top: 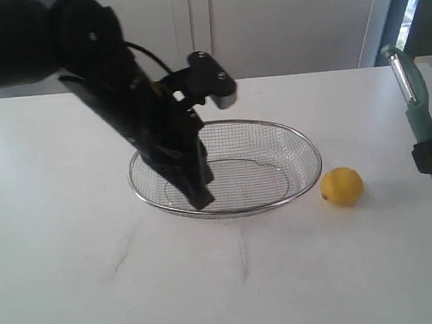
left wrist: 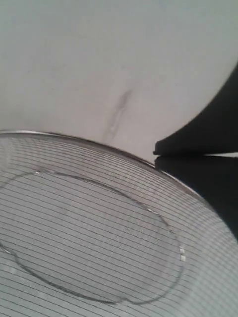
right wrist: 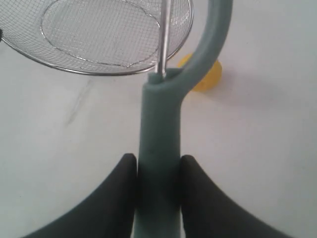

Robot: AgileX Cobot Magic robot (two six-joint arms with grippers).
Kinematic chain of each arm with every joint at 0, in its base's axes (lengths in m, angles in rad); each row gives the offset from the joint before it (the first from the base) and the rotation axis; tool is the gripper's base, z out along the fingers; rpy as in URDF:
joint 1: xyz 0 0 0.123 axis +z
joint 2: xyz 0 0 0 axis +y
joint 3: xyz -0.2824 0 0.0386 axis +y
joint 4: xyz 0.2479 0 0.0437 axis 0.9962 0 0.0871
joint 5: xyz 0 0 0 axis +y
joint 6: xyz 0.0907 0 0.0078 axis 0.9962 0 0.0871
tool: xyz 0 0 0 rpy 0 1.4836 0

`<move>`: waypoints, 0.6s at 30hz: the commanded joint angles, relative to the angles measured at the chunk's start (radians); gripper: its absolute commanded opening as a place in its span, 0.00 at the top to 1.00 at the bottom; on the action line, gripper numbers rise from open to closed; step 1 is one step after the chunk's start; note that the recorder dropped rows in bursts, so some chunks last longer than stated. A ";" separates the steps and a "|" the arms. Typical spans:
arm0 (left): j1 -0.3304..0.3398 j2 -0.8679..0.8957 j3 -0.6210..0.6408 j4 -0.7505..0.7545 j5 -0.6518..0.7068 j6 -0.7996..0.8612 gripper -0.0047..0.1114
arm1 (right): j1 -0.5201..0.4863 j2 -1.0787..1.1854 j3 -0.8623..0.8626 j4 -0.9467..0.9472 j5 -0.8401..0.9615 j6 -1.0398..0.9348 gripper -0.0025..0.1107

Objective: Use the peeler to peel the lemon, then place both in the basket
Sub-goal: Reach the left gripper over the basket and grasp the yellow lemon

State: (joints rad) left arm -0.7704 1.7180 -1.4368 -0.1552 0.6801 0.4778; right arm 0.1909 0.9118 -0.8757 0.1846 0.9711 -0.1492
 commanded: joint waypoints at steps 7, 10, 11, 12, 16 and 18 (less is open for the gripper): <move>-0.171 0.277 -0.417 0.001 0.098 0.041 0.96 | -0.004 -0.112 -0.010 -0.257 0.072 0.184 0.98; -0.211 0.439 -0.646 0.014 0.132 0.058 0.96 | -0.004 -0.163 -0.010 -0.298 0.075 0.215 0.98; -0.215 0.467 -0.691 0.016 0.157 0.058 0.96 | -0.004 -0.171 -0.009 -0.321 0.075 0.233 0.98; -0.218 0.539 -0.799 0.022 0.192 0.058 0.96 | -0.004 -0.183 -0.008 -0.372 0.075 0.272 0.98; -0.220 0.676 -1.006 0.027 0.229 0.058 0.96 | -0.004 -0.193 -0.008 -0.452 0.082 0.355 0.98; -0.220 0.727 -1.067 0.043 0.238 0.058 0.96 | -0.004 -0.195 -0.008 -0.452 0.081 0.356 0.98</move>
State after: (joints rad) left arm -0.9845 2.4100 -2.4487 -0.1209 0.8863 0.5328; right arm 0.1909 0.7227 -0.8757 -0.2473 1.0556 0.1915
